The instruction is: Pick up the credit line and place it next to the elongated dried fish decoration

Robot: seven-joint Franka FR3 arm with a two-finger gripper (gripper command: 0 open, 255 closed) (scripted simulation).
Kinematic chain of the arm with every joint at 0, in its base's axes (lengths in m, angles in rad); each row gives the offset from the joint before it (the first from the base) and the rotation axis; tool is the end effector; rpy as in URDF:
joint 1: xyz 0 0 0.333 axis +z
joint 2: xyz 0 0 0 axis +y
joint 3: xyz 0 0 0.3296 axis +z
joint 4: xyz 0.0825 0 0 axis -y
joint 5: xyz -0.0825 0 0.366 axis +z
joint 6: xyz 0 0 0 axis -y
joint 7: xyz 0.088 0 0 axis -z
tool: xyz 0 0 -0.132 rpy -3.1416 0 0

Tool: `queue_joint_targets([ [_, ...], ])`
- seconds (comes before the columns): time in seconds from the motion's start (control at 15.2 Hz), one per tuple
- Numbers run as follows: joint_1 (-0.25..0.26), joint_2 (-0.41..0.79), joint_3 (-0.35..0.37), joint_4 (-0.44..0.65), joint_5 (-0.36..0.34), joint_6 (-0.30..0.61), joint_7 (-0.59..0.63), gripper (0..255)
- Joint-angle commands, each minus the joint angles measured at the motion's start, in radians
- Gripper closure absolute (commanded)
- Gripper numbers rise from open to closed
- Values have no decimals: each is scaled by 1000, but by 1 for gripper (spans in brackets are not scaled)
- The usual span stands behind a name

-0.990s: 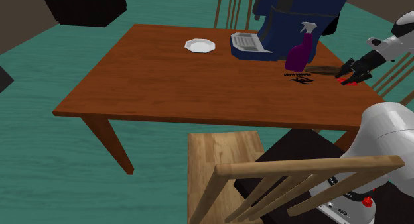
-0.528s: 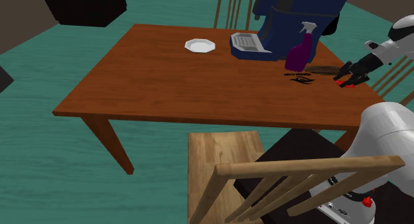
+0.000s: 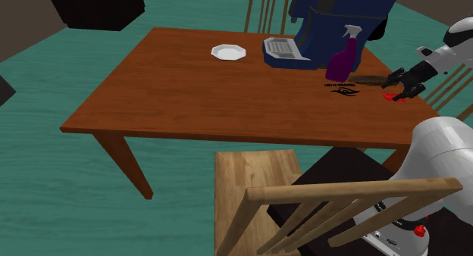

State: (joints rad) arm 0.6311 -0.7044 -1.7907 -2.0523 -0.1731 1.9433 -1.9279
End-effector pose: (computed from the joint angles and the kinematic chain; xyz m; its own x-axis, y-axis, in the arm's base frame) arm 0.1688 -0.4996 0.3212 0.5249 0.6494 0.5502 0.7754 -0.6315 0.0057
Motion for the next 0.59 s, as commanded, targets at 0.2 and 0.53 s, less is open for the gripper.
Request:
queue_joint_targets([
  [0.2, -18, 12, 24, 84, 17, -98, -11, 0],
  [0.53, -20, 15, 28, 109, 20, -124, -14, 0],
])
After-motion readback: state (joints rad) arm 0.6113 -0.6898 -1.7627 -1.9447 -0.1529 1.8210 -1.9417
